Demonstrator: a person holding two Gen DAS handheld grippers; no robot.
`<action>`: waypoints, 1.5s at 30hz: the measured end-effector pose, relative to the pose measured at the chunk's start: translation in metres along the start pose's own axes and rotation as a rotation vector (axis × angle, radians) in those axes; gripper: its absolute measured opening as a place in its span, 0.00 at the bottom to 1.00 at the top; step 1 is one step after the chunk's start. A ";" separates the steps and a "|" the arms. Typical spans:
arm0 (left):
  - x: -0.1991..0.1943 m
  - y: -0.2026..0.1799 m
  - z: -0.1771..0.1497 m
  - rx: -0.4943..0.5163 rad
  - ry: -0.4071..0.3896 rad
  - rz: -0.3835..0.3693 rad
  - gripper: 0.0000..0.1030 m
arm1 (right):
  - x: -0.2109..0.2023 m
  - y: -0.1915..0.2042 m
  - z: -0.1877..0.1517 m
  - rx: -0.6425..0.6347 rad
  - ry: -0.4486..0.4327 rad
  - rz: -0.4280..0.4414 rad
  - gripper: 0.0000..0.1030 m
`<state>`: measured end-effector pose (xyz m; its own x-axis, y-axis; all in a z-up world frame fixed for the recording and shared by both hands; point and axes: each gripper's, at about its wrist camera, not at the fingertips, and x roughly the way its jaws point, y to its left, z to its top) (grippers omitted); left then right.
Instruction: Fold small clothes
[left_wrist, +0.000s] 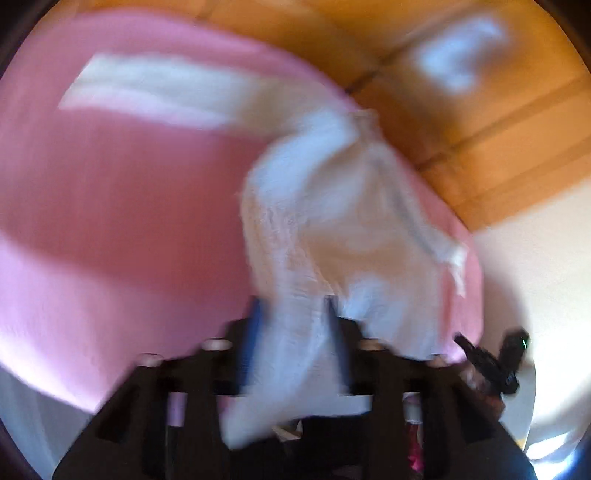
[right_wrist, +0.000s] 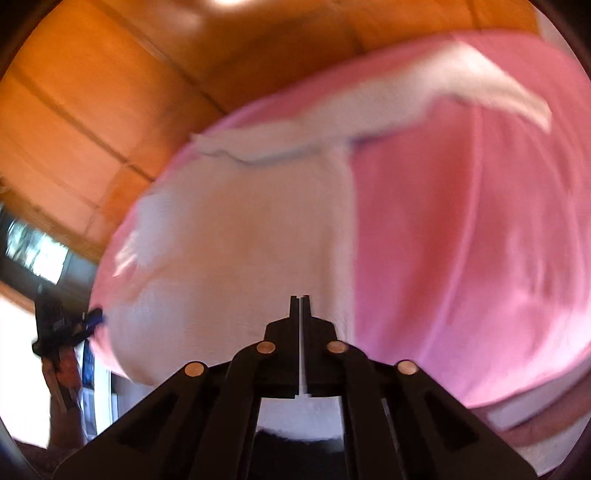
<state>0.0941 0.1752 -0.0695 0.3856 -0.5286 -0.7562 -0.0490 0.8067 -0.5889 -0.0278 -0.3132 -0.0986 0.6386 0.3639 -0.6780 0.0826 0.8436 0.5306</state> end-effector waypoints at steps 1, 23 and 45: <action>0.006 0.015 -0.007 -0.047 -0.004 -0.006 0.47 | 0.006 -0.004 -0.002 0.016 0.001 0.000 0.11; -0.027 0.094 0.090 -0.150 -0.360 0.368 0.59 | 0.059 0.051 0.032 -0.168 -0.095 -0.194 0.66; -0.019 0.135 0.223 -0.050 -0.423 0.532 0.03 | 0.261 0.224 0.181 -0.780 -0.069 -0.394 0.45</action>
<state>0.2858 0.3527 -0.0708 0.6236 0.0933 -0.7762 -0.3704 0.9096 -0.1882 0.2957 -0.1006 -0.0643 0.7205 -0.0145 -0.6933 -0.2236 0.9415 -0.2521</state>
